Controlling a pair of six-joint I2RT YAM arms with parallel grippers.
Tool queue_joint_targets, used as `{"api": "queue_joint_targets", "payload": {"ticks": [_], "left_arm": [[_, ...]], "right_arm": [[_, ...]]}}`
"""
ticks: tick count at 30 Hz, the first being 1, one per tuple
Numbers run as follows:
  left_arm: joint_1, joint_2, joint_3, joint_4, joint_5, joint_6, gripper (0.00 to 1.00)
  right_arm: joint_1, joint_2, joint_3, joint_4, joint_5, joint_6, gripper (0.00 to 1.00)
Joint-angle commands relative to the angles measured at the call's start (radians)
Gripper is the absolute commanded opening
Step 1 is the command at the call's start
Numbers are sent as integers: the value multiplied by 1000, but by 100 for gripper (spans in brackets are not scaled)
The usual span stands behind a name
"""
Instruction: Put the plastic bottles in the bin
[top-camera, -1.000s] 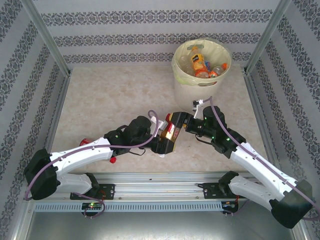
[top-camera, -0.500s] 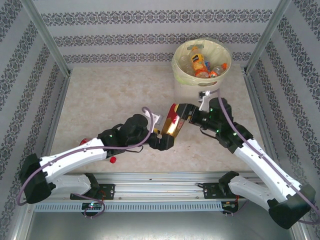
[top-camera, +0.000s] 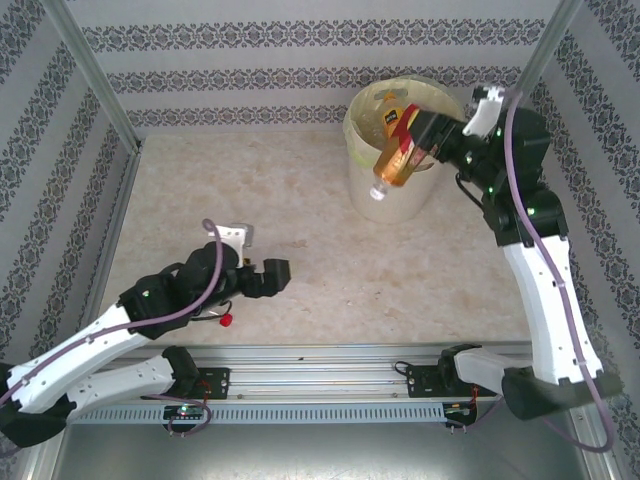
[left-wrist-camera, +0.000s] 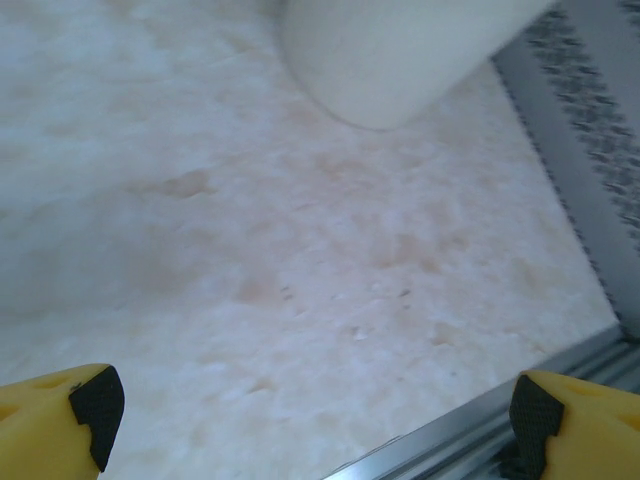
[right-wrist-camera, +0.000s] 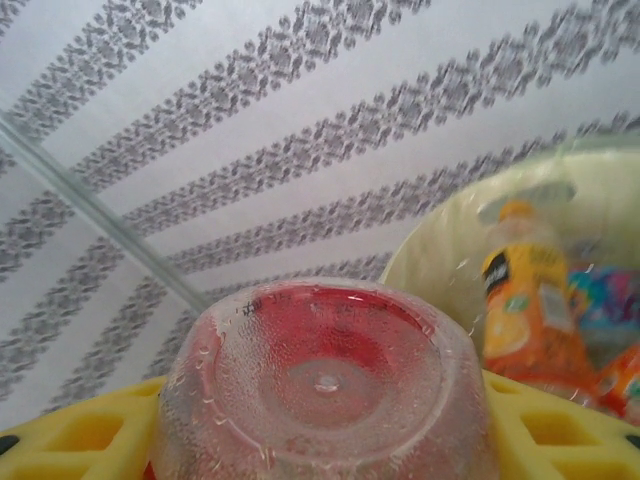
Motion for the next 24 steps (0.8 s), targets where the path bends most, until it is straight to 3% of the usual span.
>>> {"api": "queue_joint_targets", "payload": {"ticks": [1, 9, 24], "left_arm": [[40, -58, -12, -261, -94, -140, 100], [173, -119, -22, -451, -58, -229, 100], [465, -35, -104, -405, 173, -125, 100]], "right_arm": [[-21, 79, 110, -61, 94, -138, 54], [-41, 272, 326, -85, 114, -242, 53], [0, 634, 728, -213, 80, -361, 55]]}}
